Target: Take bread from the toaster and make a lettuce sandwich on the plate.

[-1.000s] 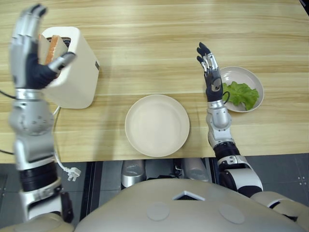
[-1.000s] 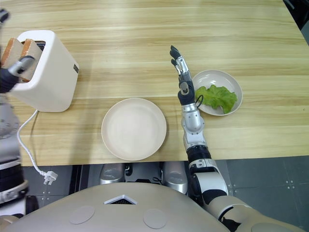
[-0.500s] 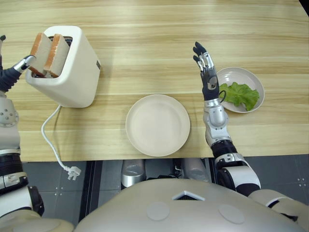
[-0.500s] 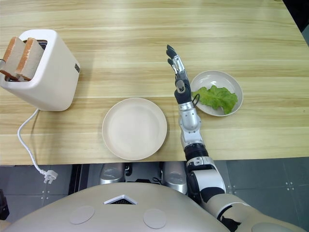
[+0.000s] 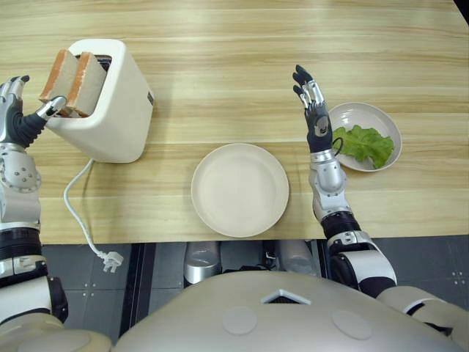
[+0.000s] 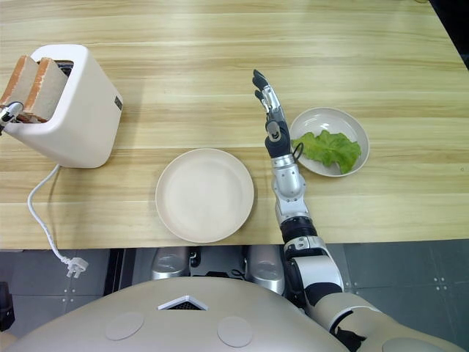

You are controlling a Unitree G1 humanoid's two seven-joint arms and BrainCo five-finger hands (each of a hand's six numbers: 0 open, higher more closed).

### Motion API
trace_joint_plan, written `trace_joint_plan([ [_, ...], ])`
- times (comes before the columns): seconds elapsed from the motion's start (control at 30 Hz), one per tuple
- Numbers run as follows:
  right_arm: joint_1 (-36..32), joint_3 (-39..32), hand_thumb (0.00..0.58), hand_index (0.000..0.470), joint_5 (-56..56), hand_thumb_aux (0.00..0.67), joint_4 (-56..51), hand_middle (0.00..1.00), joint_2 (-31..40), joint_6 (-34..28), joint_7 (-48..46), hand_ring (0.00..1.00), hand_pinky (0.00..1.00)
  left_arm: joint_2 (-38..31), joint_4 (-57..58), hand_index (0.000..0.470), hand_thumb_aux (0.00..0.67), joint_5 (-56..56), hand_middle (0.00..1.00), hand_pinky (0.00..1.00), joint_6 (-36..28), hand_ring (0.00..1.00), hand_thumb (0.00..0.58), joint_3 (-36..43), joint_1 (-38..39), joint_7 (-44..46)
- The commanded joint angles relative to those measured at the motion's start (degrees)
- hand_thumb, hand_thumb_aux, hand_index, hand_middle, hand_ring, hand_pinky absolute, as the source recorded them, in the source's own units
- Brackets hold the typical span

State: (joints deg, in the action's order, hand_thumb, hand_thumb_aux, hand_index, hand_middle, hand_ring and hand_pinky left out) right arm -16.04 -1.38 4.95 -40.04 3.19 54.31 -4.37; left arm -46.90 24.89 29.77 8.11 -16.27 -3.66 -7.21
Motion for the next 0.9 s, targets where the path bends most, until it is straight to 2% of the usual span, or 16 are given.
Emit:
trace_joint_plan([
  [0.03,-0.34,-0.16,0.0,0.0,0.47,0.0,-1.01,0.0,0.19,0.02,0.34,0.0,0.0,-0.84,1.02,0.074,0.108,-0.28,0.0,0.0,-0.31,0.0,0.172,1.43,-0.46,-0.67],
  [0.07,-0.33,-0.16,0.0,0.0,0.51,0.0,-1.02,0.0,0.2,0.05,0.38,0.0,0.0,-0.85,0.95,0.067,0.097,-0.37,0.0,0.0,-0.39,0.0,0.156,1.51,-0.62,-0.86],
  [0.1,-0.32,-0.17,0.0,0.0,0.53,0.0,-1.03,0.0,0.2,0.08,0.41,0.0,0.0,-0.82,0.89,0.049,0.071,-0.43,0.0,0.0,-0.43,0.0,0.116,1.69,-0.79,-0.94],
  [0.17,-0.24,-0.19,0.0,0.0,0.61,0.0,-0.99,0.0,0.2,0.15,0.49,0.0,0.0,-0.7,0.81,0.045,0.066,-0.24,0.0,0.0,-0.37,0.0,0.108,2.5,-1.15,-0.94],
  [0.2,-0.23,-0.22,0.0,0.0,0.64,0.0,-0.98,0.0,0.19,0.16,0.51,0.0,0.0,-0.55,0.71,0.034,0.05,-0.25,0.0,0.0,-0.25,0.0,0.083,2.79,-1.24,-0.89],
  [0.4,-0.42,-0.37,0.0,0.0,0.98,0.0,-1.23,0.0,0.17,0.35,0.44,0.0,0.0,-0.01,-2.26,0.027,0.039,0.16,0.0,0.0,1.3,0.0,0.066,3.88,-2.21,-3.73],
  [0.43,-0.43,-0.37,0.0,0.0,1.02,0.0,-1.25,0.0,0.18,0.4,0.46,0.0,0.0,0.02,-2.26,0.016,0.024,0.23,0.0,0.0,1.41,0.0,0.04,4.2,-2.49,-3.91],
  [0.57,-0.39,-0.36,0.0,0.0,1.35,0.0,-1.35,0.0,0.2,0.65,0.74,0.0,0.0,0.57,-1.3,0.02,0.029,0.13,0.0,0.0,1.82,0.0,0.049,5.71,-3.72,-3.77],
  [0.63,-0.37,-0.44,0.0,0.0,1.55,0.0,-1.38,0.0,0.23,0.81,0.83,0.0,0.0,0.84,-0.92,0.014,0.021,0.15,0.0,0.0,1.89,0.0,0.036,6.51,-4.09,-3.85],
  [0.83,-0.31,-0.5,0.0,0.0,2.03,0.0,-1.45,0.0,0.36,1.13,1.29,0.0,0.0,0.73,1.26,0.031,0.045,1.16,0.0,0.0,1.55,0.0,0.075,8.79,-5.03,-4.96],
  [0.87,-0.31,-0.48,0.0,0.0,2.09,0.0,-1.48,0.0,0.36,1.18,1.35,0.0,0.0,0.82,1.74,0.072,0.105,0.92,0.0,0.0,1.7,0.0,0.168,8.9,-5.15,-5.09],
  [0.9,-0.31,-0.47,0.0,0.0,2.13,0.0,-1.52,0.0,0.37,1.23,1.4,0.0,0.0,0.84,2.21,0.069,0.1,0.74,0.0,0.0,1.78,0.0,0.16,8.9,-5.25,-5.29],
])
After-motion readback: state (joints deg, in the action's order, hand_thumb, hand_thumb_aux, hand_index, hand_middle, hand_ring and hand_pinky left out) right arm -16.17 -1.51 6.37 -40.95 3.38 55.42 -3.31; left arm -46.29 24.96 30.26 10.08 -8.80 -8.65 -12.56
